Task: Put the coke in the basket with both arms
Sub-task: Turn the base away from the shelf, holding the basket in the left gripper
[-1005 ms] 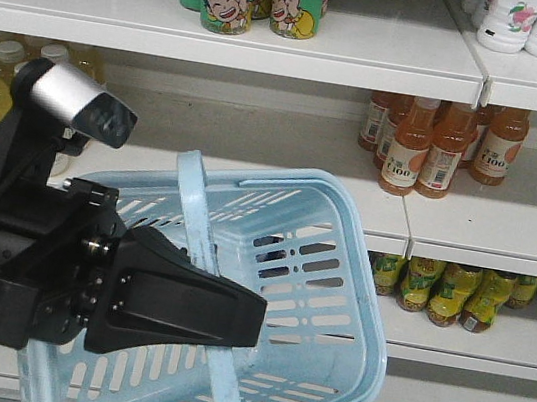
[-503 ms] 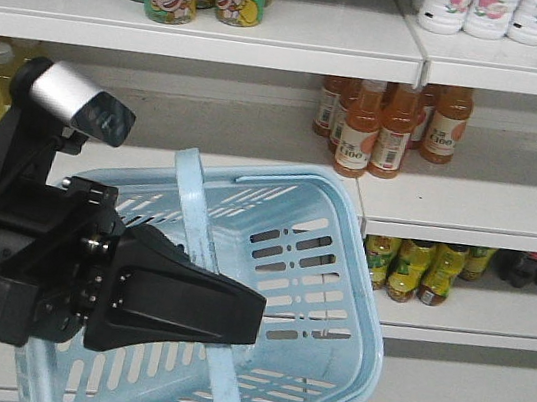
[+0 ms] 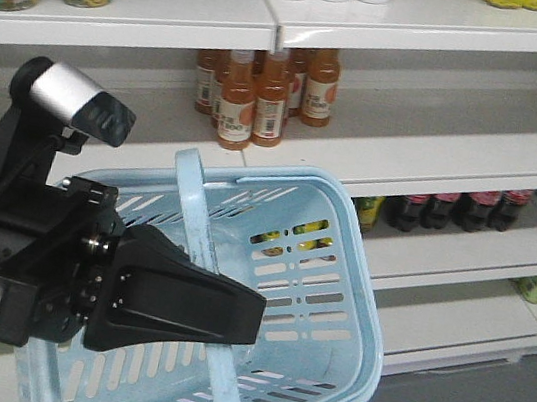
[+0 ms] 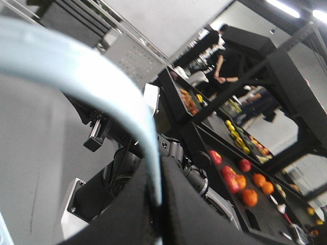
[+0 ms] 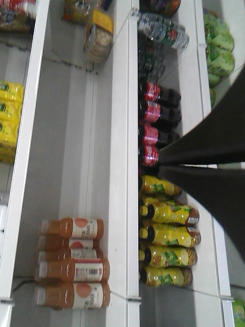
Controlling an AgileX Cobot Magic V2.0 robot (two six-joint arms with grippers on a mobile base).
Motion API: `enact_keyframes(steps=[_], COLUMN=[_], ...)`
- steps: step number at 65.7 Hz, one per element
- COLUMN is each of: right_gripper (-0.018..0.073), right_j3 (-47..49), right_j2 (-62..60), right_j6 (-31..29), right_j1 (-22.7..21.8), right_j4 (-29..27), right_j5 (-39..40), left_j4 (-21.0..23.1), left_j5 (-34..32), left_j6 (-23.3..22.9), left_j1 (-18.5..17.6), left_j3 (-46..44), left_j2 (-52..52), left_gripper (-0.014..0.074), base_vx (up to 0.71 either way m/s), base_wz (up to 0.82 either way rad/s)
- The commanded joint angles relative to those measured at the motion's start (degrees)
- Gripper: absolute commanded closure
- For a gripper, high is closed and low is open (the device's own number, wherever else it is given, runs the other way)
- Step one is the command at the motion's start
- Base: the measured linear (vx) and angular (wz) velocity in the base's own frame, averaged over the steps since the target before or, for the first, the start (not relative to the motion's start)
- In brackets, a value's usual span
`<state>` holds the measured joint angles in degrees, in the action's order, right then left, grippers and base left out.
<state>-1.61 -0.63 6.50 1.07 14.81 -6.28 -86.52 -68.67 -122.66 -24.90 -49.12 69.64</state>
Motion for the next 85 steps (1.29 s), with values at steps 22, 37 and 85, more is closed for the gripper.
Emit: enact_keyframes(steps=[22,37,85], right_gripper=[0.0564,0.0564,0.0564], right_j3=[-0.38,-0.38,-0.38], right_j2=[-0.69,-0.69,-0.69], right_j6=[-0.24,-0.24,-0.24], right_j1=[-0.32,-0.32,-0.32], right_j4=[0.62,0.62,0.62], right_j5=[4.00,4.00,4.00], left_j4=[5.26,5.26,5.26], left_j5=[-5.37,-5.37,-5.37], left_j6=[0.16,0.16,0.16], left_j1=[-0.21,-0.21,-0.21], left_j3=[-1.60,-1.60,-1.60], left_j2=[-1.49,-1.49,-1.49], left_gripper=[0.0602,0.0602,0.0602], base_vx=[-0.04,-0.05,-0.02], base_wz=[-0.58,-0.58,-0.52])
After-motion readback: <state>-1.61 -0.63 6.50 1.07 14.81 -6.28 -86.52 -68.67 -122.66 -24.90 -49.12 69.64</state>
